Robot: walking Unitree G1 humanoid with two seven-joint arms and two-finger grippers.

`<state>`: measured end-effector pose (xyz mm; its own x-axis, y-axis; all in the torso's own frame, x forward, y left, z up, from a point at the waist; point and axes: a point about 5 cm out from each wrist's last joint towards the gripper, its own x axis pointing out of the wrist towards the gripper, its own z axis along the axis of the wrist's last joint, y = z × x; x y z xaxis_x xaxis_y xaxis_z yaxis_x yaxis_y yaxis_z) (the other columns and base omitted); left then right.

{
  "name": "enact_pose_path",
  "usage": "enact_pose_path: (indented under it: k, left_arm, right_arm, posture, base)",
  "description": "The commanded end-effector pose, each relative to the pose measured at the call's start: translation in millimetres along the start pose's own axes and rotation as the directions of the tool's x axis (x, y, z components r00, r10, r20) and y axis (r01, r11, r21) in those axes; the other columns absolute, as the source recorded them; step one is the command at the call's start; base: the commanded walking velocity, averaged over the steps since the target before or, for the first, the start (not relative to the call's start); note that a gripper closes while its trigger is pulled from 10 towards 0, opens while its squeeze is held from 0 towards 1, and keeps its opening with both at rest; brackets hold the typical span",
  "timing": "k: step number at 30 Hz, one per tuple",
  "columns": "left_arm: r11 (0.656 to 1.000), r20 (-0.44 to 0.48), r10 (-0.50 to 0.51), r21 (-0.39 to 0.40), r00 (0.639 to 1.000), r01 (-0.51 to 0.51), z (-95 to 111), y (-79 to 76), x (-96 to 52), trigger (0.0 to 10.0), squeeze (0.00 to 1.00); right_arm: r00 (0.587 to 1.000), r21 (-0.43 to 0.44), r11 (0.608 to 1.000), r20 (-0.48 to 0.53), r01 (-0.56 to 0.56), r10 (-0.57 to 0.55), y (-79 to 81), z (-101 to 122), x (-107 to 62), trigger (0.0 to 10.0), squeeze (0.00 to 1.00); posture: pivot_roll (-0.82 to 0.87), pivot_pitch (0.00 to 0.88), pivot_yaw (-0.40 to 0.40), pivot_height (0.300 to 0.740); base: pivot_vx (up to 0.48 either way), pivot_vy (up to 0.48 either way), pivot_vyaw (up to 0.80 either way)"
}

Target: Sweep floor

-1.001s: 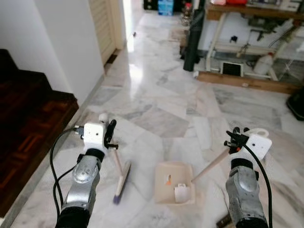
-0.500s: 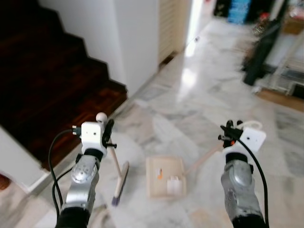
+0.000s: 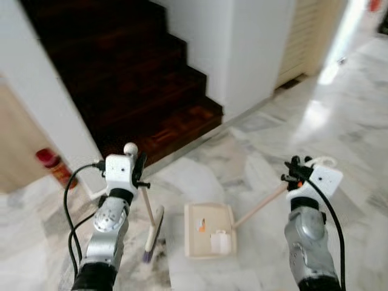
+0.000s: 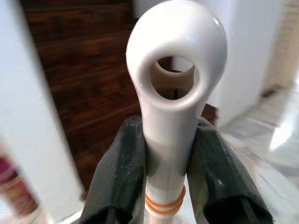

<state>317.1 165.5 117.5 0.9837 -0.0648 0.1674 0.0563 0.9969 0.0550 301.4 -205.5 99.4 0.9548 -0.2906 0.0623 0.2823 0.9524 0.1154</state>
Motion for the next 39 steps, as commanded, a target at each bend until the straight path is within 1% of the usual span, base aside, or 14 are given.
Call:
enact_pose_path:
  k: [1, 7, 22, 24, 31, 39]
  left_arm:
    - [1.0, 0.04, 0.022, 0.018, 0.999, -0.023, 9.2, 4.9, 2.7, 10.0, 0.0]
    - [0.999, 0.045, 0.033, 0.022, 0.998, -0.034, 11.6, 6.0, 3.9, 10.0, 0.0]
    - [0.998, 0.042, 0.057, 0.023, 0.997, -0.058, 12.6, 6.0, 4.1, 10.0, 0.0]
    - [0.998, 0.043, 0.058, 0.026, 0.997, -0.059, 13.5, 6.5, 4.9, 10.0, 0.0]
    - [0.998, 0.034, 0.054, 0.011, 0.998, -0.055, 13.7, 4.9, 5.1, 10.0, 0.0]
    - [0.999, 0.031, 0.052, 0.0, 0.998, -0.052, 13.9, 2.7, 5.4, 10.0, 0.0]
  right_arm:
    - [0.997, 0.022, 0.999, 0.066, -0.032, 0.031, 10.8, 16.5, 5.2, 10.0, 0.0]
    - [0.997, 0.023, 0.999, 0.064, -0.045, 0.043, 14.6, 18.0, 7.2, 10.0, 0.0]
    - [0.997, 0.027, 0.998, 0.066, -0.048, 0.046, 13.9, 23.5, 9.1, 10.0, 0.0]
    - [0.998, 0.049, 0.998, 0.05, -0.051, 0.048, 15.7, 22.1, 8.7, 10.0, 0.0]
    - [0.998, 0.054, 0.998, 0.047, -0.043, 0.041, 14.0, 23.8, 10.4, 10.0, 0.0]
    - [0.998, 0.065, 0.997, 0.049, -0.05, 0.047, 15.4, 25.2, 10.3, 10.0, 0.0]
  posture:
    - [-0.04, 0.0, -0.007, 0.74]
    - [-0.03, 0.0, -0.011, 0.74]
    - [-0.03, 0.0, -0.015, 0.74]
    - [-0.04, 0.0, -0.014, 0.74]
    - [-0.04, 0.0, -0.01, 0.74]
    - [-0.04, 0.0, -0.011, 0.74]
  base:
    - [0.0, 0.0, 0.8]
    - [0.0, 0.0, 0.8]
    - [0.0, 0.0, 0.8]
    - [0.0, 0.0, 0.0]
    - [0.0, 0.0, 0.0]
    - [0.0, 0.357, 0.0]
